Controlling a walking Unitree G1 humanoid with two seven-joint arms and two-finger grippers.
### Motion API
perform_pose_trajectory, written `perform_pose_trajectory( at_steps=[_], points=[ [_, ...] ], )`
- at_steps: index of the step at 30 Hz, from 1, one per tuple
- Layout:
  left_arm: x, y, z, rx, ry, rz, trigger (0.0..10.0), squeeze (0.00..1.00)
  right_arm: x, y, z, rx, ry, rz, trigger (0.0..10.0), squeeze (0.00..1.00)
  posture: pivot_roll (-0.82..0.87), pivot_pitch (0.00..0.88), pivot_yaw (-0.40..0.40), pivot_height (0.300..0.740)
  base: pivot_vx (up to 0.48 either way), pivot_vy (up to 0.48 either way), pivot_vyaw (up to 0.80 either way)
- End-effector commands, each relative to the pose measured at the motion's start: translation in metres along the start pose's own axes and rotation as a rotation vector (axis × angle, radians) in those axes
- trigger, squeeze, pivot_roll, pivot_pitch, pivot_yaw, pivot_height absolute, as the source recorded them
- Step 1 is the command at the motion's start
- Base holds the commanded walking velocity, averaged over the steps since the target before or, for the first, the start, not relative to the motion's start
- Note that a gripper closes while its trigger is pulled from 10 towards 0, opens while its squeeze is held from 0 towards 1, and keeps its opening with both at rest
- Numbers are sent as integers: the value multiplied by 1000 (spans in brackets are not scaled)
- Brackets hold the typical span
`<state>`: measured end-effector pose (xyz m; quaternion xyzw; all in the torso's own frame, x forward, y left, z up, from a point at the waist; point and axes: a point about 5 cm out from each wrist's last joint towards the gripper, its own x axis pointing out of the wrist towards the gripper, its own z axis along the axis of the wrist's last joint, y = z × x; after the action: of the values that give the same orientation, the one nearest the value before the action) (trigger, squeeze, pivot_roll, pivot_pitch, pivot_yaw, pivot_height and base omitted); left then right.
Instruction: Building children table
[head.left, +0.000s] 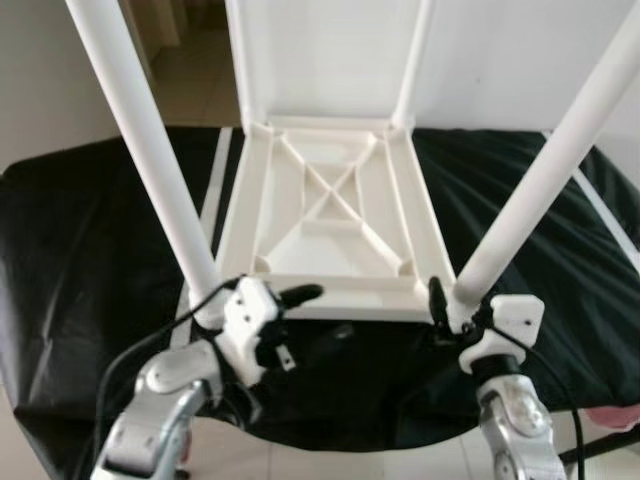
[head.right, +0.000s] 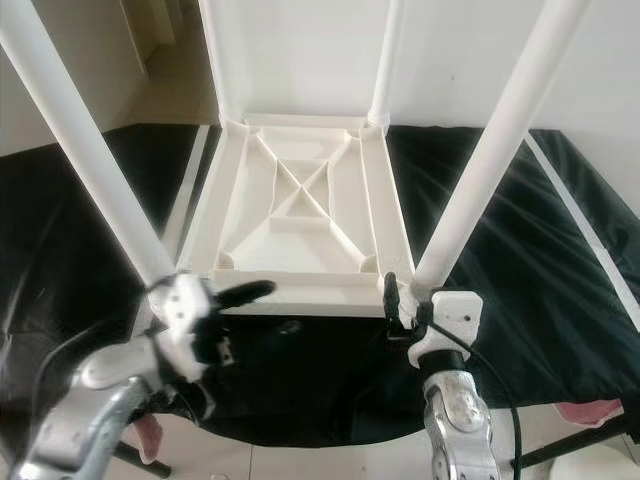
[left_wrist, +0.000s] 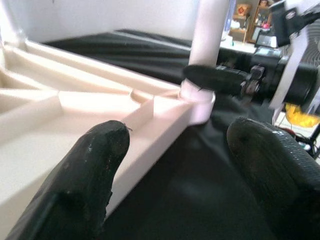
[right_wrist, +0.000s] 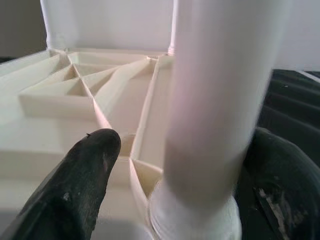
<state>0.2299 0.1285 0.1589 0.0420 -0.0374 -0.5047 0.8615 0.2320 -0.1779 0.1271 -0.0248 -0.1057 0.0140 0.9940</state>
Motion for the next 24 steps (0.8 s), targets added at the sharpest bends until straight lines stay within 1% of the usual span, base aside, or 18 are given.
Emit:
perform_pose_trajectory(
  at_steps=[1, 4, 5, 6, 8, 10, 11, 12, 14, 15, 16, 17, 18, 19, 20, 22, 24],
  points=[
    [-5, -3, 0, -12, 1, -82, 10000, 0, -2, 2, 2, -9, -13, 23, 10000, 0, -5, 40, -16, 740, 0, 0, 0],
    [-37, 15, -5, 19, 117, -29, 10000, 0, -11, -1, 0, -13, 4, 62, 10000, 0, -10, 47, -8, 740, 0, 0, 0],
    [-37, 15, -5, 19, 117, -29, 10000, 0, -11, -1, 0, -13, 4, 62, 10000, 0, -10, 47, -8, 740, 0, 0, 0],
    [-46, 19, -6, 28, 149, -16, 10000, 0, -13, -2, 0, -14, 13, 83, 10000, 0, -14, 55, 0, 740, 0, 0, 0],
    [-46, 19, -6, 28, 149, -16, 10000, 0, -13, -2, 0, -14, 13, 83, 10000, 0, -14, 55, 0, 740, 0, 0, 0],
    [-62, 26, -7, 31, 200, -6, 10000, 0, -17, -6, 0, -23, 31, 136, 10000, 0, -14, 65, 2, 740, 0, 0, 0],
    [-62, 26, -7, 31, 200, -6, 10000, 0, -17, -6, 0, -23, 31, 136, 10000, 0, -14, 65, 2, 740, 0, 0, 0],
    [-70, 28, -7, 33, 223, -4, 10000, 0, -18, -8, -1, -31, 40, 157, 10000, 0, -15, 72, 2, 740, 0, 0, 0],
    [-70, 28, -7, 33, 223, -4, 10000, 0, -18, -8, -1, -31, 40, 157, 10000, 0, -15, 72, 2, 740, 0, 0, 0],
    [-80, 31, -9, 35, 268, 5, 10000, 0, -20, -12, -2, -37, 55, 179, 10000, 0, -15, 72, 2, 740, 0, 0, 0],
    [-80, 31, -9, 35, 268, 5, 10000, 0, -20, -12, -2, -37, 55, 179, 10000, 0, -15, 72, 2, 740, 0, 0, 0],
    [-90, 33, -9, 37, 307, 15, 10000, 0, -21, -12, -3, -39, 64, 205, 10000, 0, -16, 76, 1, 740, 0, 0, 0],
    [-90, 33, -9, 37, 307, 15, 10000, 0, -21, -12, -3, -39, 64, 205, 10000, 0, -16, 76, 1, 740, 0, 0, 0],
    [-102, 38, -10, 36, 350, 42, 10000, 0, -22, -9, -3, -35, 76, 249, 10000, 0, -12, 79, 0, 740, 0, 0, 0],
    [-102, 38, -10, 36, 350, 42, 10000, 0, -22, -9, -3, -35, 76, 249, 10000, 0, -12, 79, 0, 740, 0, 0, 0],
    [-122, 50, -11, 35, 418, 111, 10000, 0, -24, -4, -5, -29, 88, 312, 10000, 0, -16, 83, 5, 740, 0, 0, 0],
    [-145, 67, -12, 65, 509, 203, 10000, 0, -26, -1, -5, -25, 96, 351, 10000, 0, -15, 84, 5, 740, 0, 0, 0]
  ],
)
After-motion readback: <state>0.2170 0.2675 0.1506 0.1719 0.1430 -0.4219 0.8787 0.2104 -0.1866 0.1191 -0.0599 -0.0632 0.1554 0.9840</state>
